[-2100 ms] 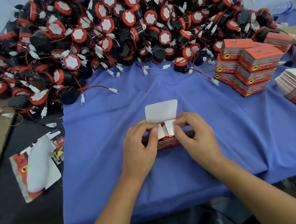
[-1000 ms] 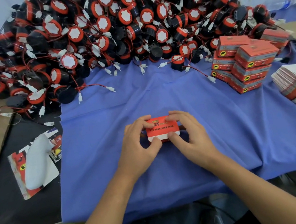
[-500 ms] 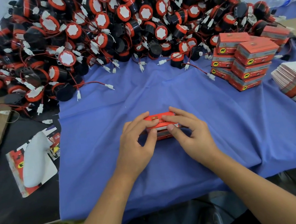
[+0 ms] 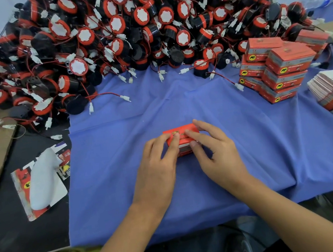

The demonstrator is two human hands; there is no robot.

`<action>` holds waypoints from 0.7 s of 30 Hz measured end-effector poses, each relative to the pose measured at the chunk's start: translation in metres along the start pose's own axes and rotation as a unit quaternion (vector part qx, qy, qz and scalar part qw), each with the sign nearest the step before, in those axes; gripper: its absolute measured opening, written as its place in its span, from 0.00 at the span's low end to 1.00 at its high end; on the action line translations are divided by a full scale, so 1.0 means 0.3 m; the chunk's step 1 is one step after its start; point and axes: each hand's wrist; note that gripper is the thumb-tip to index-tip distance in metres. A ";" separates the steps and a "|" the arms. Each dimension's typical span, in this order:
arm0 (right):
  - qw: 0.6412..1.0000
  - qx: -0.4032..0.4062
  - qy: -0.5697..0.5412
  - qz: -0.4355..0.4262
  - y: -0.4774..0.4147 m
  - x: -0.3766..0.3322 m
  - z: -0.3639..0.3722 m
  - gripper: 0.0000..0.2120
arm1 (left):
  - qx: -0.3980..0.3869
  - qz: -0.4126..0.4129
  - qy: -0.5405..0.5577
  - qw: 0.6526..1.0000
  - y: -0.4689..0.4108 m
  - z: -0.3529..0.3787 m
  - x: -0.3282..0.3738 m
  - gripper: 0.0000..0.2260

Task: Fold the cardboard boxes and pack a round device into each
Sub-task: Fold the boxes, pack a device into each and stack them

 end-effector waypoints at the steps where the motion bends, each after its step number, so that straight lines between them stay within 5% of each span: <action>1: 1.000 0.005 0.003 -0.013 0.000 0.001 -0.002 0.15 | -0.009 0.000 0.004 1.000 0.003 0.003 0.000 0.26; 6: 1.000 0.020 -0.019 -0.003 -0.010 0.001 -0.013 0.14 | 0.008 -0.009 0.053 0.999 0.002 0.015 0.009 0.32; 11: 0.999 0.035 0.000 -0.015 -0.002 0.003 -0.010 0.13 | 0.056 -0.049 0.114 0.991 -0.005 0.000 0.015 0.12; 21: 0.997 0.056 0.036 -0.027 0.015 -0.011 -0.001 0.11 | 0.066 -0.029 0.079 0.994 -0.003 -0.013 0.020 0.09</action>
Point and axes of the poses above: each hand's wrist, its own y-axis away from the middle knuckle, its own z-axis out of the palm, x = y × z, and after that the axes turned 15 degrees about z, right-handed
